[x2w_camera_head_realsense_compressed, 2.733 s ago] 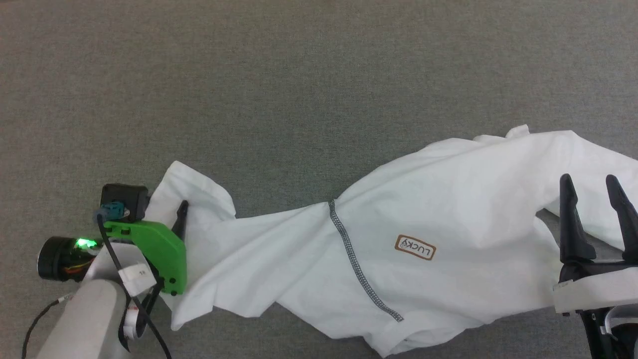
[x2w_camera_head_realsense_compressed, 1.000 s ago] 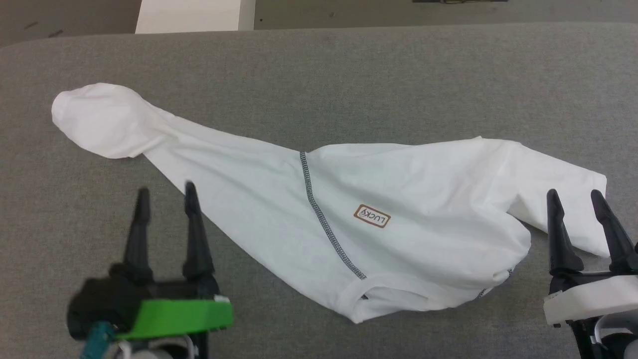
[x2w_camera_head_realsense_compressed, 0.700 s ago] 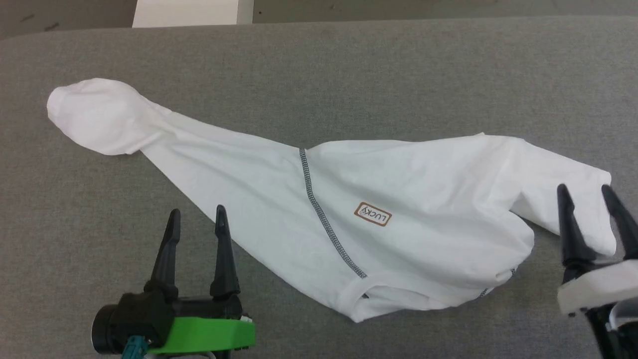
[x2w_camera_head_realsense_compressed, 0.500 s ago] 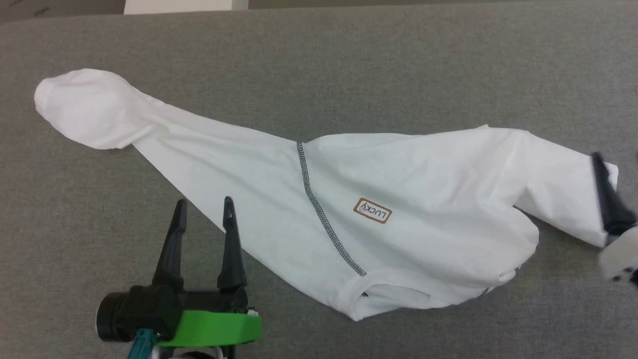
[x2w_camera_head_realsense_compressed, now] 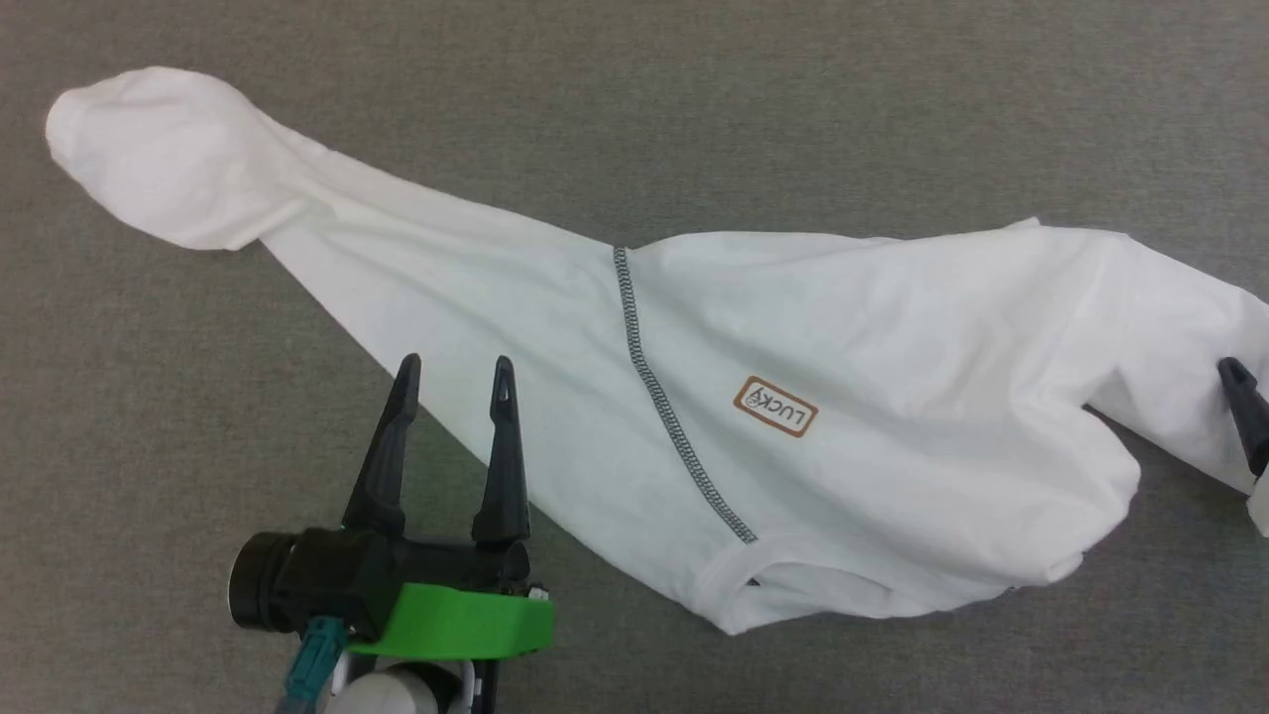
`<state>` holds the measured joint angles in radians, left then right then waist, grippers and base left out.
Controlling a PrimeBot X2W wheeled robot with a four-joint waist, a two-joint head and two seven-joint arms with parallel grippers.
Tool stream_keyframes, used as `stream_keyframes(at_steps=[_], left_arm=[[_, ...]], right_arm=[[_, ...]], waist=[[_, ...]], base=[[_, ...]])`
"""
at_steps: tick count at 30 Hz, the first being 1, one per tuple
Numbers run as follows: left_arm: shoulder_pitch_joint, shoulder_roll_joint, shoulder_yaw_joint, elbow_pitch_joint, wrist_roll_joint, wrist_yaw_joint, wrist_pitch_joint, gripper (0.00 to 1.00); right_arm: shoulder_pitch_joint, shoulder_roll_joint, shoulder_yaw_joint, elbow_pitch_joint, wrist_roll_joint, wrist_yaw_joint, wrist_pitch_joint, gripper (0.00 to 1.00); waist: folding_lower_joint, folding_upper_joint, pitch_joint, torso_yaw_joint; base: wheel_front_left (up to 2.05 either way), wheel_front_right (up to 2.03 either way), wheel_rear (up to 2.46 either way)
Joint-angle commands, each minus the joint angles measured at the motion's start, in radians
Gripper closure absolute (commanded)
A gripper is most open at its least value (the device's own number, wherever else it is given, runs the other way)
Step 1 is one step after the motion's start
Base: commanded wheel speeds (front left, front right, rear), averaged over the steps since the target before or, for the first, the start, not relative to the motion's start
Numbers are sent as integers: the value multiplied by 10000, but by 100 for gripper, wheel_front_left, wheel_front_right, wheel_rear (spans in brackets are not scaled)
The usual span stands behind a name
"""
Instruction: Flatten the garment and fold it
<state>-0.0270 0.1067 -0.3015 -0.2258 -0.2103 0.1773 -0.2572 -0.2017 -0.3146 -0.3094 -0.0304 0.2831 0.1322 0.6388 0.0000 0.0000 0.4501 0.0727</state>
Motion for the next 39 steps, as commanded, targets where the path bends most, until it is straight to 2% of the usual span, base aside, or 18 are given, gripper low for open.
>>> stream_keyframes(at_steps=[1,2,3,4,10,14,18,23,28,32,39], left_arm=[[-161,-6,30,39,111,-35,-45,0],[-162,5,38,36,133,-41,-45,0],[-161,14,47,25,152,-51,-45,0],[-155,19,54,17,159,-63,-45,0],[41,-10,177,-10,154,-54,-45,0],[190,-89,231,3,69,-80,-45,0],[252,-186,205,11,7,-161,-45,0],[133,-313,105,34,-26,-293,-45,0],[-175,-456,-160,173,-90,-416,-45,0],[-333,-519,-310,346,-176,-465,-45,0],[-522,-558,-660,595,-401,-503,-45,0]], right_arm=[[-29,129,14,174,37,-15,67,0],[-22,189,-11,265,39,-15,60,22],[-28,236,-37,350,17,-15,-5,76],[-51,255,-70,394,-8,-15,-112,100],[-682,-74,43,-174,-61,-15,-709,100],[-1687,-844,709,-958,130,-15,-537,100],[-3435,-2070,2203,-1334,1,-15,-234,100],[-6194,-2813,4246,-753,-238,-15,-197,100],[-8916,-2696,6078,877,-880,-15,-926,100],[-10235,-2198,7150,2331,-1304,-15,-1817,100],[-10699,-1389,8140,4803,-1690,-15,-2826,100]], waist=[[0,0,132,254],[0,0,127,306],[0,0,110,376],[0,0,76,432],[0,0,-419,628],[0,0,-784,737],[0,0,-841,956],[0,0,-473,1411],[0,0,91,2127],[0,0,372,2626],[0,0,605,3216]], base=[[0,0,0],[0,0,0],[0,0,0],[0,0,0],[0,0,0],[0,0,0],[0,0,0],[0,0,0],[0,0,0],[0,0,0],[0,0,0]])
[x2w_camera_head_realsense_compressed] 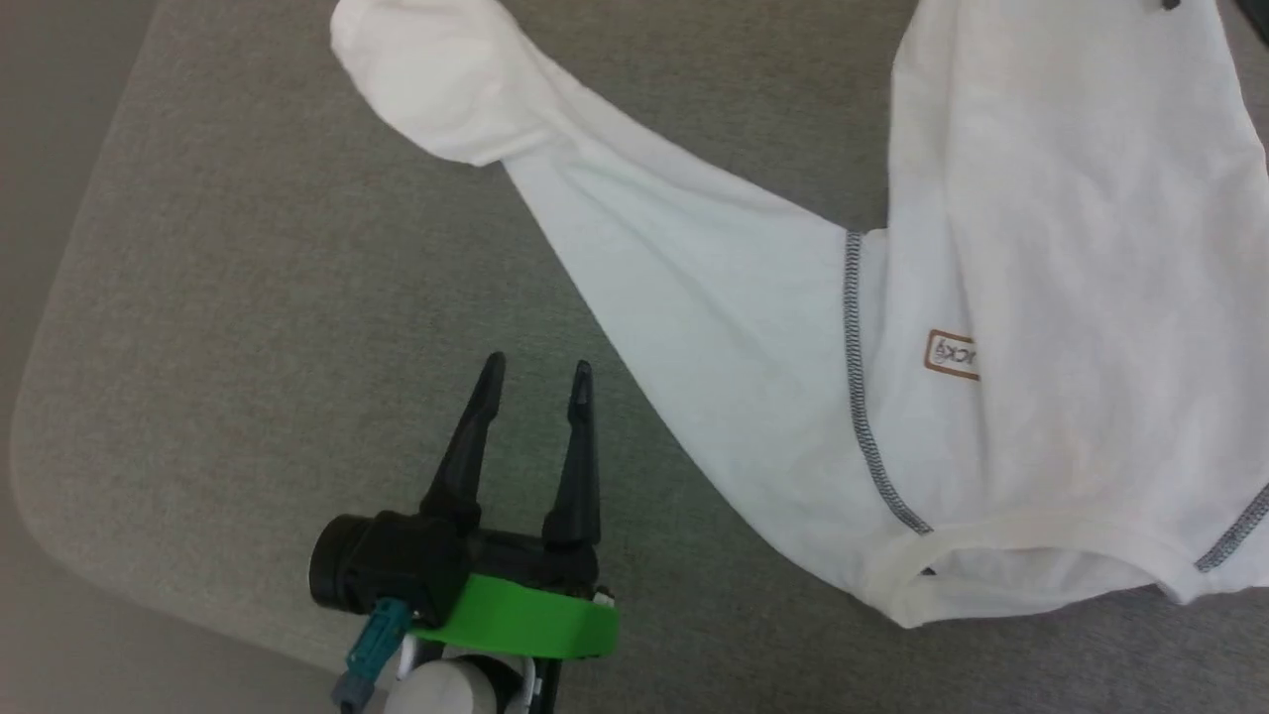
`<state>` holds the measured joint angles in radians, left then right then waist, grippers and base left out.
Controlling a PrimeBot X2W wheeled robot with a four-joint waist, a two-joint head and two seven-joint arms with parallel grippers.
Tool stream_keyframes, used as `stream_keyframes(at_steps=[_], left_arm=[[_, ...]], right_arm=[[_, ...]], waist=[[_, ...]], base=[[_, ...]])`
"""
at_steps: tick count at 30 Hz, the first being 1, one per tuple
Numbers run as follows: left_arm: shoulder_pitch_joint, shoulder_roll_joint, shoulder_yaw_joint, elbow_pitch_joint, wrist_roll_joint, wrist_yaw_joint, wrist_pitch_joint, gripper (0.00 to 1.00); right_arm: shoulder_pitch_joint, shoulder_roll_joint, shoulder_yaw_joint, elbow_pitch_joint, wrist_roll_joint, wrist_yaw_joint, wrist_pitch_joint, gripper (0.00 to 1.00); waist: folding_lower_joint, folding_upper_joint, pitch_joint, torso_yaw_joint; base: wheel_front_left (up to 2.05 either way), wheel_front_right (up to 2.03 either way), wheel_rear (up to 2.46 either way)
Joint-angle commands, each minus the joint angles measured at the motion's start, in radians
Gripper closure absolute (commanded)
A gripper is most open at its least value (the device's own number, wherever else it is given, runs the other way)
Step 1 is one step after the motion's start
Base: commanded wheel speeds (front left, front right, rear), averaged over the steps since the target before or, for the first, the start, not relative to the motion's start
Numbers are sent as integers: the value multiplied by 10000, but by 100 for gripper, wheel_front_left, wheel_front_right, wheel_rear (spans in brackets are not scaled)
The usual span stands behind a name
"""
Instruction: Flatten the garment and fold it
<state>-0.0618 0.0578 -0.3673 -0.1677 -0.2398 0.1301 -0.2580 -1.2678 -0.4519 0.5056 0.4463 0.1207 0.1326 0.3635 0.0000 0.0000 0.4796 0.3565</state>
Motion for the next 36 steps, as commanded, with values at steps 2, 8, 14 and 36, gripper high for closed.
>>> stream_keyframes(at_steps=[2,8,14,36], left_arm=[[-229,-71,-129,44,-230,38,-38,0],[-368,-74,-250,264,-283,129,-38,0],[-254,-74,20,418,-104,112,-38,0],[745,97,869,102,334,-225,-38,0]], right_arm=[[93,112,88,604,-61,-19,-211,96],[205,338,147,1501,553,-19,-416,0],[676,-47,-235,1035,1814,-19,-864,0],[11424,251,-6095,-5662,2933,-19,1858,0]], waist=[[0,0,330,426],[0,0,197,171],[0,0,-573,-374],[0,0,-1627,-1664]], base=[[0,0,0],[0,0,0],[0,0,0],[0,0,0]])
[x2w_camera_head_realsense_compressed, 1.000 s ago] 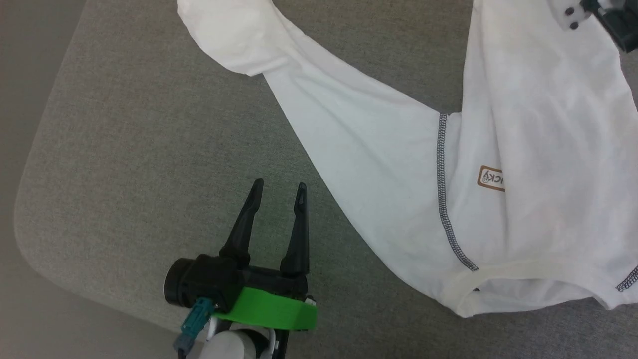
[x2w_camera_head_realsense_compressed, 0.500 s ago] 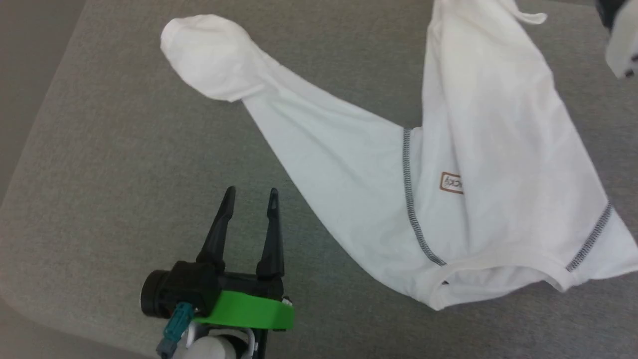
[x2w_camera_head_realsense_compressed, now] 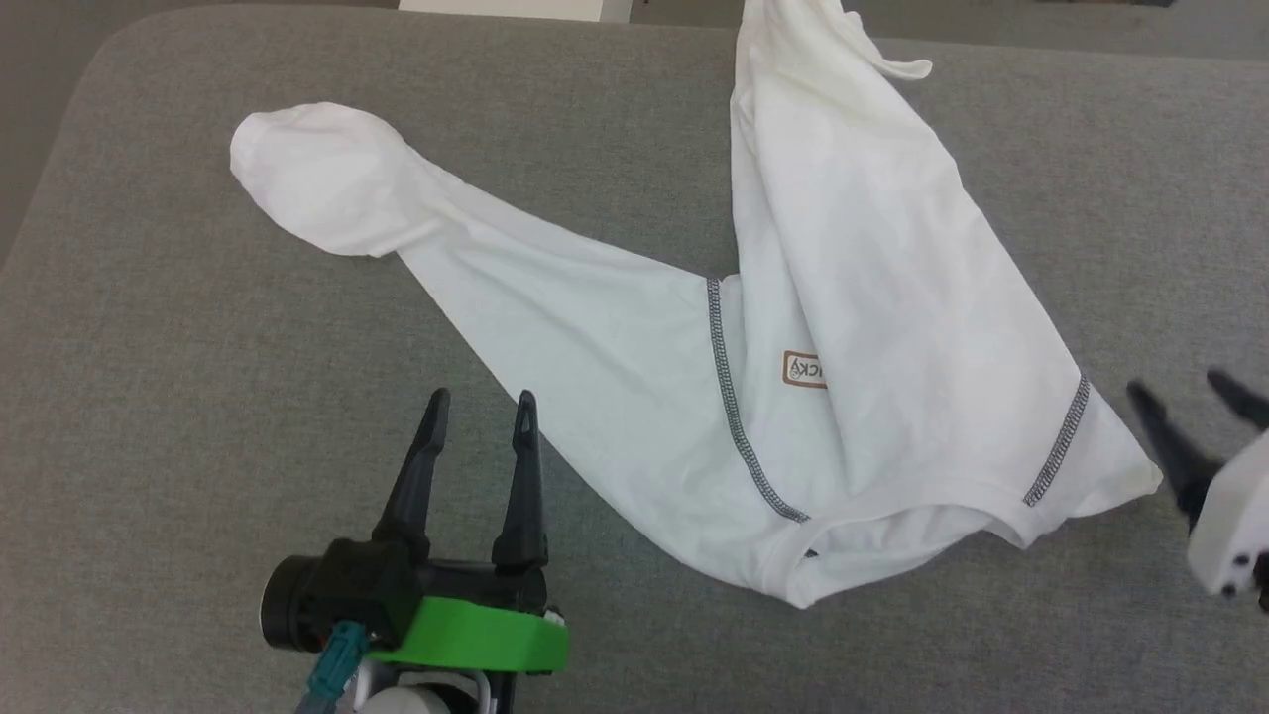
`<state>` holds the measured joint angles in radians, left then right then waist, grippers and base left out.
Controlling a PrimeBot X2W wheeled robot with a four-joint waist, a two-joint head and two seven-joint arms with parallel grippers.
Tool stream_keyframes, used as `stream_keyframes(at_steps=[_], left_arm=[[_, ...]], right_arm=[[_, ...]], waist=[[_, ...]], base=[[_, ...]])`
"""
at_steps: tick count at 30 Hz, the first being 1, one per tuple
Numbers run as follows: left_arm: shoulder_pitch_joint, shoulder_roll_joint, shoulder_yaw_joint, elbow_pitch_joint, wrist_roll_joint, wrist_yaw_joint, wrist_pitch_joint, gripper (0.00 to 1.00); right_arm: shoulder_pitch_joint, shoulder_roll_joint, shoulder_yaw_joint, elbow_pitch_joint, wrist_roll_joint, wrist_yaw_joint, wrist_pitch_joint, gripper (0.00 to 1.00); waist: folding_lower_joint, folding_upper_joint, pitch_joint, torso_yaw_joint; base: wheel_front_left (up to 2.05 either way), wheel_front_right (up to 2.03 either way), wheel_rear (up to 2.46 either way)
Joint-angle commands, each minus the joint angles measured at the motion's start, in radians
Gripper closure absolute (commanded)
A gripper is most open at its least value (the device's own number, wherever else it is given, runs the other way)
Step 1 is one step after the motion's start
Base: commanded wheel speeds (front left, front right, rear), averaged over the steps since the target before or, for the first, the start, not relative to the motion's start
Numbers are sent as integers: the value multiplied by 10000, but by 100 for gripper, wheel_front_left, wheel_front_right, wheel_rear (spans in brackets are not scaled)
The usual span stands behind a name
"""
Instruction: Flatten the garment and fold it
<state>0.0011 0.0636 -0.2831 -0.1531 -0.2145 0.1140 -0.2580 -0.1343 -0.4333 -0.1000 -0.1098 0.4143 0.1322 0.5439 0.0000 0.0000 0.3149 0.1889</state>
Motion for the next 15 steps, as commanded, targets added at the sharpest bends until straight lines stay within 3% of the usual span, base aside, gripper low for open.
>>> stream_keyframes(at_steps=[1,5,11,12,14,15], left_arm=[[120,41,36,-52,87,-71,-38,0],[97,38,23,-48,119,-115,-38,0],[59,29,18,-63,150,-120,-38,0],[50,28,16,-66,159,-121,-38,0],[34,24,11,-68,173,-116,-38,0],[25,22,10,-68,177,-110,-38,0]], right_arm=[[356,138,-93,-245,-7,-15,174,0],[1073,250,-40,-466,-150,-15,506,0],[895,417,197,275,-302,-15,281,2],[800,451,223,480,-333,-15,246,58],[629,504,235,786,-391,-15,182,100],[536,531,179,875,-451,-15,79,100]], waist=[[0,0,41,30],[0,0,137,176],[0,0,327,390],[0,0,361,416],[0,0,406,447],[0,0,419,454]], base=[[0,0,0],[0,0,0],[0,0,0],[0,0,0],[0,0,0],[0,0,0]])
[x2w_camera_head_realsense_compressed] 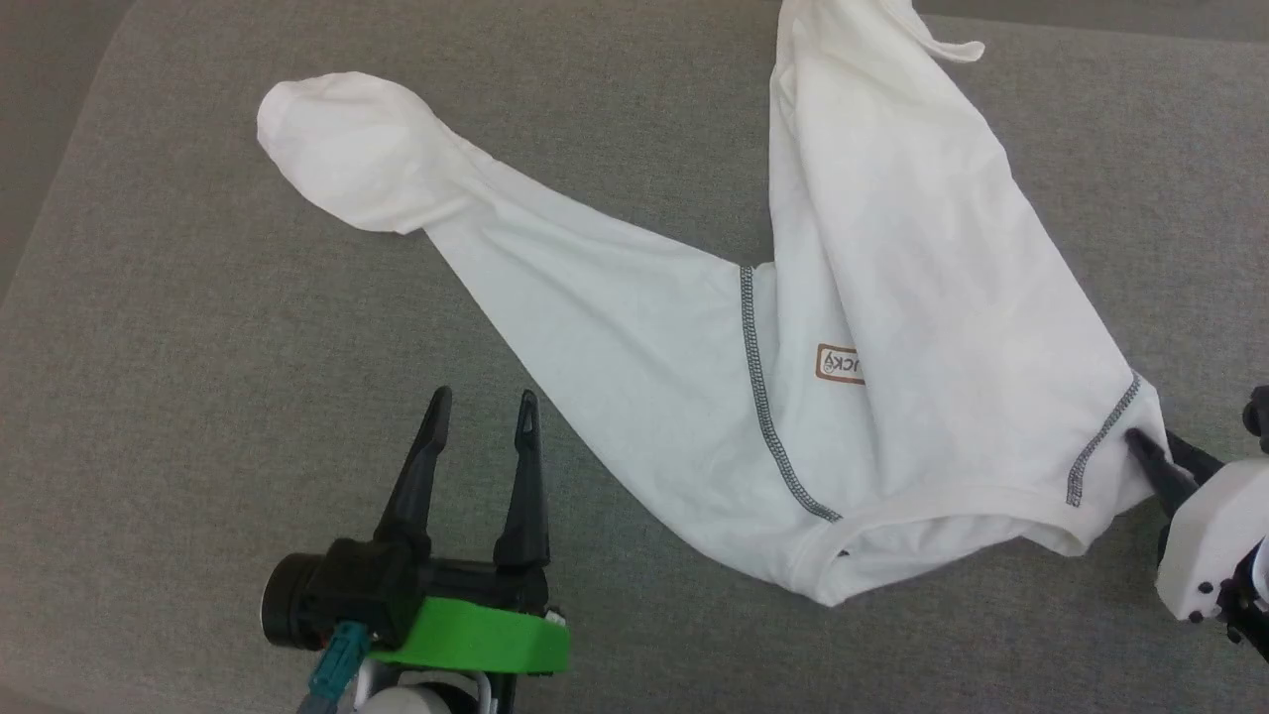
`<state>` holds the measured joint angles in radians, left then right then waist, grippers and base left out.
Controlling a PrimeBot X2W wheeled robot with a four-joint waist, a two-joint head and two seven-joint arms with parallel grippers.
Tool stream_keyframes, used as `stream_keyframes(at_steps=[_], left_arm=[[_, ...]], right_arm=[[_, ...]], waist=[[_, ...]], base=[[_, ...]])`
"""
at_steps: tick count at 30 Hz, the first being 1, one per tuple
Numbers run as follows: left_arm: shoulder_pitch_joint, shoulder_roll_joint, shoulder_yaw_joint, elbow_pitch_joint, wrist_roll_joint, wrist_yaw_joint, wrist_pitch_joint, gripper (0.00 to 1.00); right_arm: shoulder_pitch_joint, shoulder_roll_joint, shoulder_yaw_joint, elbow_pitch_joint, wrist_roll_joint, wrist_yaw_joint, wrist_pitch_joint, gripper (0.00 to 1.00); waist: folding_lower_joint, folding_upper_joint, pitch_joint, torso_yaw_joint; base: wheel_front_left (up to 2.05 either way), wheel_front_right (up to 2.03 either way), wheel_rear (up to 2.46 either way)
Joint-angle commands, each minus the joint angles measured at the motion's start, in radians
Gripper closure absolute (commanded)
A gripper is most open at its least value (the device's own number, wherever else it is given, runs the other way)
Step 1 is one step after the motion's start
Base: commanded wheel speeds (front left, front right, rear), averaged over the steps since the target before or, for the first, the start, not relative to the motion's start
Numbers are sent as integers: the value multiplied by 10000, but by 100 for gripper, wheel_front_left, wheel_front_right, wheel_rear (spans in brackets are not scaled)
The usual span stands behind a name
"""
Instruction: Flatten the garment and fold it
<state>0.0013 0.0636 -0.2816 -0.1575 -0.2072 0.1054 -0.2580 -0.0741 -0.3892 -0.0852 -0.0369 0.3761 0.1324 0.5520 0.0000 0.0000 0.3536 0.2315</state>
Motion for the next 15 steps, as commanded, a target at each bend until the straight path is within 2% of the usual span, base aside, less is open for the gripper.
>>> stream_keyframes(at_steps=[1,5,11,15], left_arm=[[13,18,-6,-19,109,-13,-38,0],[33,6,5,23,121,51,-38,0],[145,0,57,104,46,21,-38,0],[278,9,119,170,-10,4,-38,0]], right_arm=[[-185,120,-44,220,-141,-17,-142,100],[-655,180,-720,168,-372,-17,-713,100],[-1328,-548,-1904,-860,-1149,-17,-1087,100],[-1575,-896,-1535,-1846,-1329,-17,-946,100]], waist=[[0,0,38,30],[0,0,-102,-59],[0,0,-613,-209],[0,0,-893,-289]], base=[[0,0,0],[0,0,0],[0,0,0],[0,0,0]])
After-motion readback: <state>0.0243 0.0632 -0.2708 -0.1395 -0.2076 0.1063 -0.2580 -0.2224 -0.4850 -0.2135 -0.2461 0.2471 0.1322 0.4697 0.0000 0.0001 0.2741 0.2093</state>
